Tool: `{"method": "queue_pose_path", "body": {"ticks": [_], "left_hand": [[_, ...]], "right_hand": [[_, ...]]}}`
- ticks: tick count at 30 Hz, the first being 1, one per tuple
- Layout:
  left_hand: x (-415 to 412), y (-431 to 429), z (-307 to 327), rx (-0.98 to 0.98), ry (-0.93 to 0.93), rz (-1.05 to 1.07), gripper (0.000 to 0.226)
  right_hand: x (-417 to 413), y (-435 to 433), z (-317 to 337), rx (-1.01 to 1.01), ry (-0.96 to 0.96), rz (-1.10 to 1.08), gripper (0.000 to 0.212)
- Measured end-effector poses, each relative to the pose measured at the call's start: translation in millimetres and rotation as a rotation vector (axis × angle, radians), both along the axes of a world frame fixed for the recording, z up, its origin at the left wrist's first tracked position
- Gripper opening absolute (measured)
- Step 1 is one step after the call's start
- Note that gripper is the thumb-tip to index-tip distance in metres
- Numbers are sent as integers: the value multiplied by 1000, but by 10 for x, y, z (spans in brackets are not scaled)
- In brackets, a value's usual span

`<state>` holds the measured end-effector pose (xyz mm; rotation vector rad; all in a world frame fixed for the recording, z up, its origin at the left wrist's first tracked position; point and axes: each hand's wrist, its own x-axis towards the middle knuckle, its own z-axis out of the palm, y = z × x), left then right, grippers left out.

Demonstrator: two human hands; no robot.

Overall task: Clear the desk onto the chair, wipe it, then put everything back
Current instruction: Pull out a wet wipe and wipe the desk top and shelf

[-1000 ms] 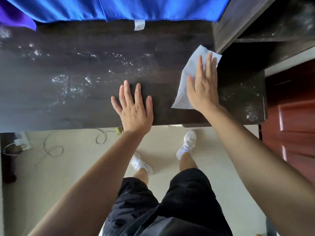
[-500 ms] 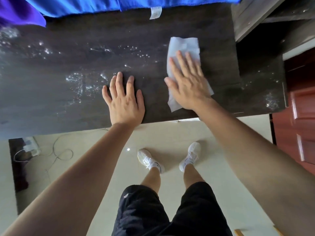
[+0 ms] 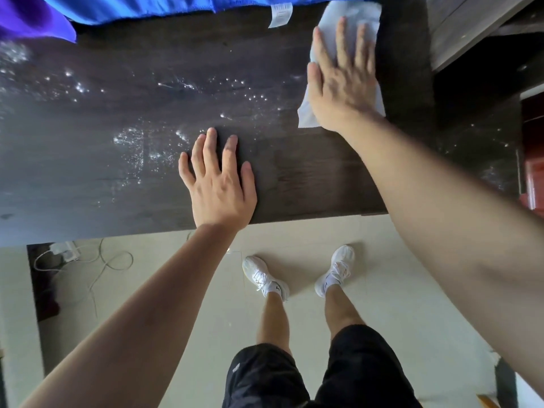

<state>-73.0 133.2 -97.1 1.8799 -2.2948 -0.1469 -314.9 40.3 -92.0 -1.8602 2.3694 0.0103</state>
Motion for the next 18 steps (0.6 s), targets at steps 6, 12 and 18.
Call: {"method": "queue_pose_path", "body": {"ticks": [6, 12, 18], "left_hand": [[-3, 7, 32, -11, 24, 7, 48], [-6, 6, 15, -19, 17, 10, 47], [3, -6, -10, -39, 26, 12, 49]], "right_hand": [[420, 553, 17, 52, -75, 519, 56], [-590, 739, 43, 64, -30, 310, 59], [-395, -76, 77, 38, -25, -155, 64]]}}
